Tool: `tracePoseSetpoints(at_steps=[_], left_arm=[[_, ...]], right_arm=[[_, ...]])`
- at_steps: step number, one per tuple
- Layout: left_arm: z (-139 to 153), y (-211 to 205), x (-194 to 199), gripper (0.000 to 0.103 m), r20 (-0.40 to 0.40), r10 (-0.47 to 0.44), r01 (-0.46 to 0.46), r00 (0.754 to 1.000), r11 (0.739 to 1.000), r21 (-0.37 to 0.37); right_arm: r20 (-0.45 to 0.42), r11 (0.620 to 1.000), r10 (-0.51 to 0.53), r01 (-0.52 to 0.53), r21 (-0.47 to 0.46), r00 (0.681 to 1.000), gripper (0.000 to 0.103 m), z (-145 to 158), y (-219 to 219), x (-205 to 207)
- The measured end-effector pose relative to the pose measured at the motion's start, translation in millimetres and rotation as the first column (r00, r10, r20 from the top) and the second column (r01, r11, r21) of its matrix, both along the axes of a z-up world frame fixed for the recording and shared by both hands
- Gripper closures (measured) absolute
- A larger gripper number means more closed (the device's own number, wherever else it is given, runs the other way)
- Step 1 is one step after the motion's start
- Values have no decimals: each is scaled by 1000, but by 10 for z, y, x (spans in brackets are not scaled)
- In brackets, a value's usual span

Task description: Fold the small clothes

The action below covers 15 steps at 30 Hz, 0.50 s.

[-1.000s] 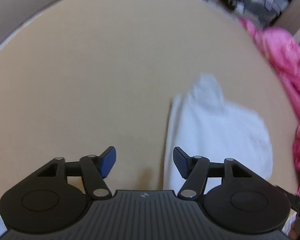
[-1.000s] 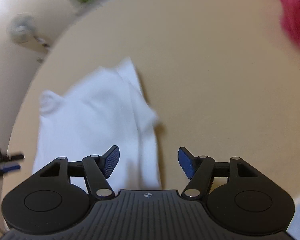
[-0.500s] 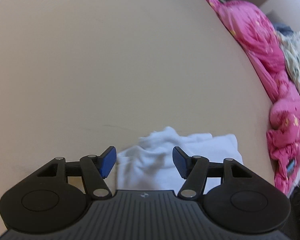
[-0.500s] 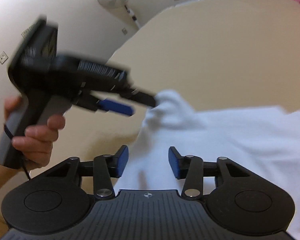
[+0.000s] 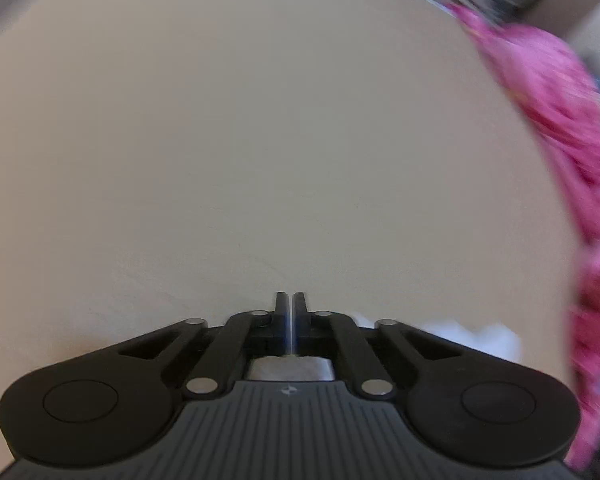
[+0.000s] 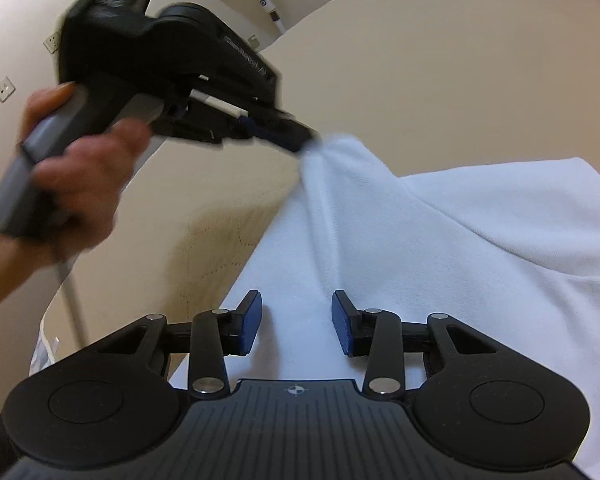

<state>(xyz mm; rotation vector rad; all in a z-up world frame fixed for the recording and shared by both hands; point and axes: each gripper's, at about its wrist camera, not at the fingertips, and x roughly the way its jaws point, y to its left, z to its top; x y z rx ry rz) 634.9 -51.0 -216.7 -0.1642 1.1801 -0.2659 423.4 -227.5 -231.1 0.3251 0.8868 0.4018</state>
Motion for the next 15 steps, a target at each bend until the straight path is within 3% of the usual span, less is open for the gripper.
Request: tracePoseSetpoints(at_steps=[3, 4, 6, 7, 8, 10, 13, 15], left_arm=[[45, 221, 113, 101, 1, 83, -83, 997, 997, -7], [90, 257, 57, 92, 21, 72, -71, 997, 997, -7], [142, 262, -134, 50, 43, 33, -33, 999, 999, 7], [160, 244, -312, 15, 67, 11, -14, 998, 999, 39], [166, 232, -481, 0, 95, 8, -16, 995, 997, 78], [161, 166, -899, 1, 147, -10, -13, 989, 988, 156], [61, 14, -1511, 1, 114, -22, -4, 993, 976, 217], [33, -68, -1855, 1, 103, -18, -8, 995, 970, 242]], right_arm=[[-5, 999, -13, 14, 37, 1000, 62, 52, -70, -25], [-5, 998, -33, 33, 62, 999, 61, 105, -113, -50], [29, 993, -62, 58, 103, 998, 61, 172, -199, -88], [53, 992, -86, 80, 97, 995, 61, 268, -248, -185], [69, 992, -107, 101, 79, 992, 60, 340, -286, -279], [91, 987, -162, 161, 19, 983, 59, 478, -351, -536], [137, 956, -244, 262, -136, 960, 41, 664, -348, -1039], [155, 948, -249, 273, -165, 956, 27, 764, -341, -1353]])
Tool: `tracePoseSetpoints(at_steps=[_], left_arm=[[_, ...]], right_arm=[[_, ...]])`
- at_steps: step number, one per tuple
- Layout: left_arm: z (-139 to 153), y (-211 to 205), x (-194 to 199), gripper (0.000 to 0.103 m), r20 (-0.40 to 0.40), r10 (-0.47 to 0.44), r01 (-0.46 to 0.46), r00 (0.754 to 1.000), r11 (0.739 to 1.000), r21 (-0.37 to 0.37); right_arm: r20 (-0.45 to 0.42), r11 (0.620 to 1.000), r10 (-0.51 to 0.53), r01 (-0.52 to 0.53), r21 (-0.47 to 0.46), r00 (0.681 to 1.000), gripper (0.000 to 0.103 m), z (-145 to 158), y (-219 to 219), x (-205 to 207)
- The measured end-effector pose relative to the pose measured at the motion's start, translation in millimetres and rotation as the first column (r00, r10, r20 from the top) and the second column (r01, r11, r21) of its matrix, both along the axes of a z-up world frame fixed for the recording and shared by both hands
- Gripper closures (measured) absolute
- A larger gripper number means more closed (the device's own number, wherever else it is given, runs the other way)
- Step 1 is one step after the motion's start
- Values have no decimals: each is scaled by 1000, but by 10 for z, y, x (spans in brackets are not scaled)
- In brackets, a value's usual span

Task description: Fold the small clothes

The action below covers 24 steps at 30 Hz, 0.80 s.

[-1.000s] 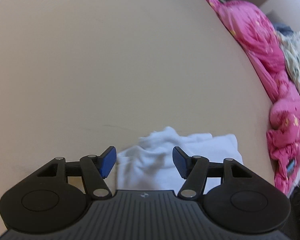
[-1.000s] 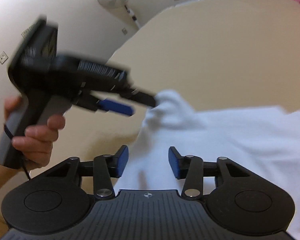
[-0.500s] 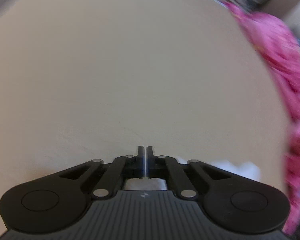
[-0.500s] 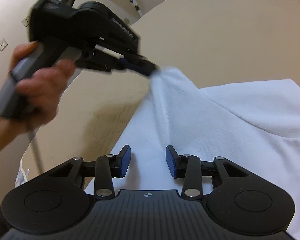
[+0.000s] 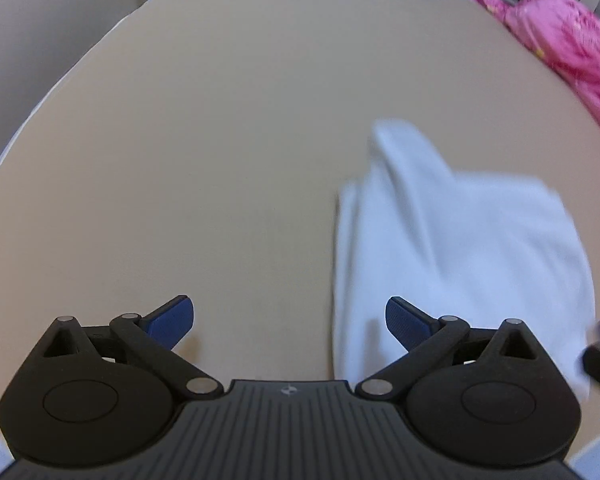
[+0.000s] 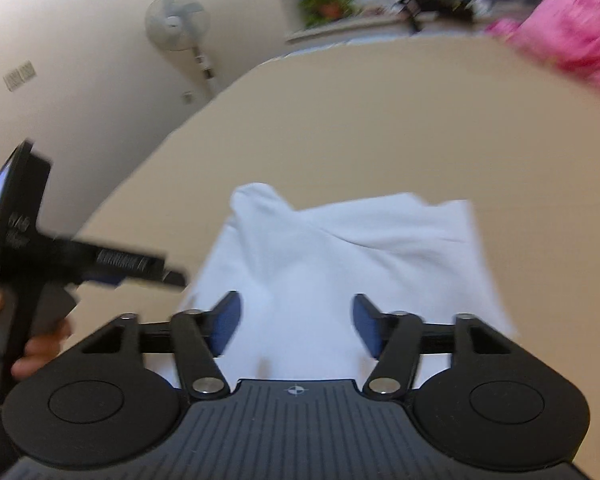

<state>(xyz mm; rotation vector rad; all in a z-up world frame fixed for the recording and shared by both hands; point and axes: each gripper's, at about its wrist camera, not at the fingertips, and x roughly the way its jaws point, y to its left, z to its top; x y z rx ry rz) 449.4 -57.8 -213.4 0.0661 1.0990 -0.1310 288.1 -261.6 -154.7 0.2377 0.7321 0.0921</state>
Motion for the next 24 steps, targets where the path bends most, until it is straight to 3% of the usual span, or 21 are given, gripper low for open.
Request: tracePoseSetpoints(at_steps=[4, 10, 15, 24], left_arm=[[97, -220, -523, 1, -36, -47, 48, 998, 999, 19], [487, -123, -1173, 1, 35, -75, 74, 997, 997, 37], [692, -95, -1526, 1, 107, -75, 63, 991, 992, 111], [894, 16, -1980, 1, 144, -94, 77, 985, 990, 116]], right_arm=[[-23, 999, -39, 39, -19, 999, 22, 126, 6, -440], [-42, 981, -150, 143, -134, 988, 16, 47, 213, -732], [-44, 963, -199, 187, -192, 979, 11, 1, 311, -966], [-27, 964, -200, 192, -182, 979, 10, 104, 333, -1218]])
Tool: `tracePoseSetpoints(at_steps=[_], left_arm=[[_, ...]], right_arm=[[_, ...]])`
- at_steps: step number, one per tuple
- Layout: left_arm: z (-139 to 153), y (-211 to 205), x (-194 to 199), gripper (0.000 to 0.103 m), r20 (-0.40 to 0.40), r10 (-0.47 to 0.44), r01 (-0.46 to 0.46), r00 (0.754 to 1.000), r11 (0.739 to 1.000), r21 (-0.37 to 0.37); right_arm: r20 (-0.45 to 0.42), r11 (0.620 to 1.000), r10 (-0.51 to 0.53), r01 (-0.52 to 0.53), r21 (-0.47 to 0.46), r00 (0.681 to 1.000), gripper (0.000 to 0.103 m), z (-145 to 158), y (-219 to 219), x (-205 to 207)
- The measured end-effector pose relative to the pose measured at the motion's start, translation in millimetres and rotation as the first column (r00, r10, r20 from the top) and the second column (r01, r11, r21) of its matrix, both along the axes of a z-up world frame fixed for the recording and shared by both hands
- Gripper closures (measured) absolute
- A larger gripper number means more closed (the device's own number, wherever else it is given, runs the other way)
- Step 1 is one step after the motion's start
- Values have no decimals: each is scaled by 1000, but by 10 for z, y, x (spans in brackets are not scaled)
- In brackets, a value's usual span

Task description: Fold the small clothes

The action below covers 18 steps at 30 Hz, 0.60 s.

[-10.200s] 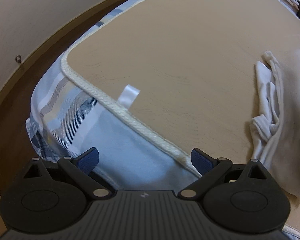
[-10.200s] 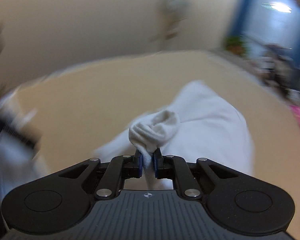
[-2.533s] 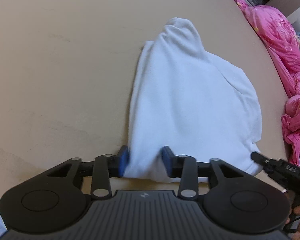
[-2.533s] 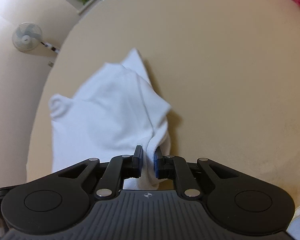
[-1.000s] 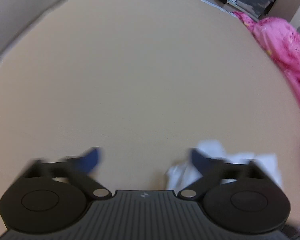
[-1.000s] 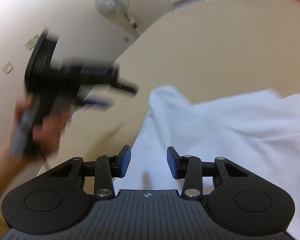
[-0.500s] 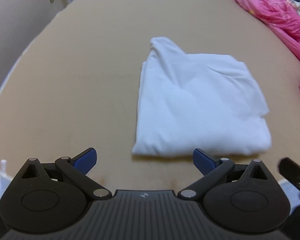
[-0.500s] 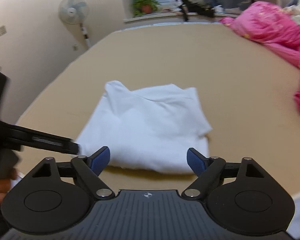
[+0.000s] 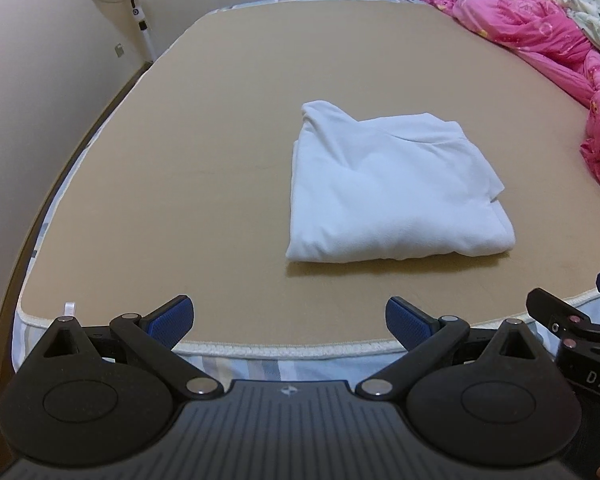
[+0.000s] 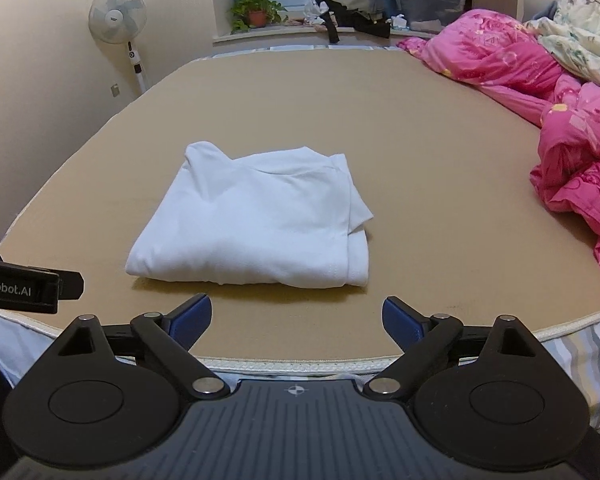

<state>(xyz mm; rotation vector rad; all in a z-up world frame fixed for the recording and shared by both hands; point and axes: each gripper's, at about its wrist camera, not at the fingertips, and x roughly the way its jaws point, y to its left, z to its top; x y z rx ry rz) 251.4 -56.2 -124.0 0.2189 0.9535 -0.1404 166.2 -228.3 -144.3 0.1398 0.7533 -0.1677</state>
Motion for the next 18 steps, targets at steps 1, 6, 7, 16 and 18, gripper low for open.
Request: tracePoseSetpoints(at_steps=[1, 6, 7, 16, 18], left_arm=[[8, 0, -21, 1, -1, -1, 1, 1000, 1000, 2], [44, -8, -97, 1, 17, -14, 13, 1000, 1000, 26], [48, -12, -106, 1, 19, -15, 14, 1000, 999, 29], [67, -15, -97, 1, 11, -15, 15, 1000, 1000, 19], [74, -18, -96, 1, 13, -17, 17, 1000, 1000, 18]], right_arm=[[5, 1000, 0, 0, 3, 1000, 10, 18, 1, -21], [19, 1000, -14, 14, 20, 1000, 9, 55, -8, -32], [19, 1000, -17, 17, 20, 1000, 9, 60, -12, -34], [0, 1000, -6, 6, 26, 1000, 9, 35, 1, -11], [-2, 1000, -9, 9, 26, 1000, 9, 43, -7, -2]])
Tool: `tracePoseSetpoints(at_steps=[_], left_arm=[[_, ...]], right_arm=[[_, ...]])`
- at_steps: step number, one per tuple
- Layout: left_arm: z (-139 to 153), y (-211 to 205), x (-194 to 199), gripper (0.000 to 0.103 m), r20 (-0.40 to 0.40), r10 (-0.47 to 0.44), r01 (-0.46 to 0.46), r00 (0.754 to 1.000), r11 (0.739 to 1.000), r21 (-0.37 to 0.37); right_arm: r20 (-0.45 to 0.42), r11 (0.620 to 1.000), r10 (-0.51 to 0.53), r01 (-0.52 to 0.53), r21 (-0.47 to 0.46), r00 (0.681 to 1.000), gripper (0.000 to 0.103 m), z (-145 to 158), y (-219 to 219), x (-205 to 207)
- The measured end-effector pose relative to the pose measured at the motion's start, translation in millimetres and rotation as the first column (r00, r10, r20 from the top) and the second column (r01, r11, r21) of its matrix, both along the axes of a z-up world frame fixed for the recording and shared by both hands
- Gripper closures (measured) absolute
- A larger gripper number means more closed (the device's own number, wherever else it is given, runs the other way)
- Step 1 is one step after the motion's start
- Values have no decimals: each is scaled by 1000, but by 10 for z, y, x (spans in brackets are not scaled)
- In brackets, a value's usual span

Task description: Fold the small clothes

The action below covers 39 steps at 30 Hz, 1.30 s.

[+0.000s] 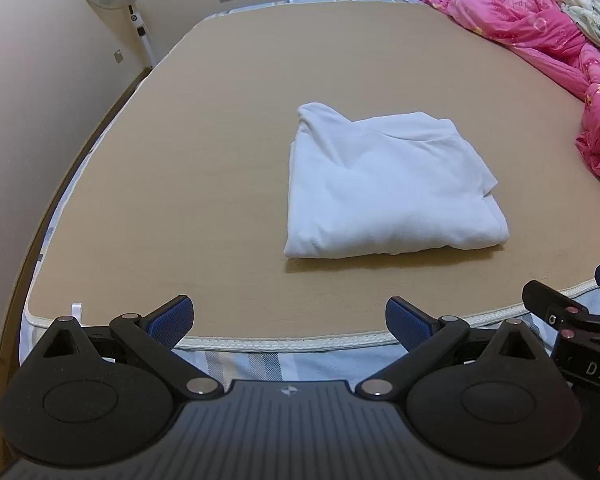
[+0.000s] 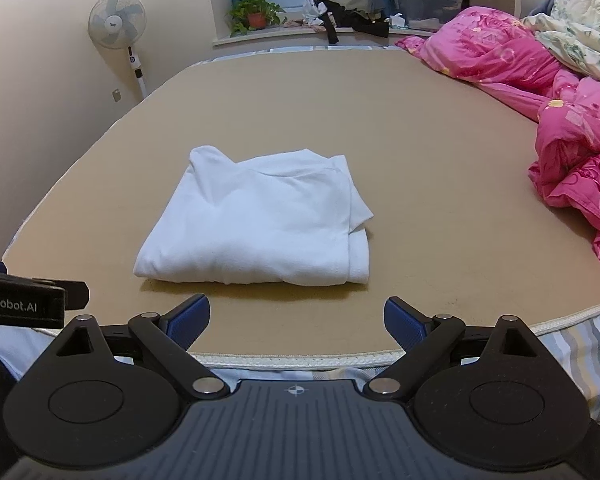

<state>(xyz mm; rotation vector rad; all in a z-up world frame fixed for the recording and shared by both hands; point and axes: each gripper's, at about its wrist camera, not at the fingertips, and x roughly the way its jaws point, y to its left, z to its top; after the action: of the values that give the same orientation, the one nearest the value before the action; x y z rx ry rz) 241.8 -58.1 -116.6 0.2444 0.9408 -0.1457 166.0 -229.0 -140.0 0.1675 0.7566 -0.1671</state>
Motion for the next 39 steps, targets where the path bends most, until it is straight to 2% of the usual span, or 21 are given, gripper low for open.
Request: tracePoseSetpoints(at_steps=[39], left_arm=[[22, 40, -41, 1, 18, 10, -11, 1000, 999, 38]], right_arm=[[-3, 1000, 5, -5, 7, 1000, 8, -28, 62, 63]])
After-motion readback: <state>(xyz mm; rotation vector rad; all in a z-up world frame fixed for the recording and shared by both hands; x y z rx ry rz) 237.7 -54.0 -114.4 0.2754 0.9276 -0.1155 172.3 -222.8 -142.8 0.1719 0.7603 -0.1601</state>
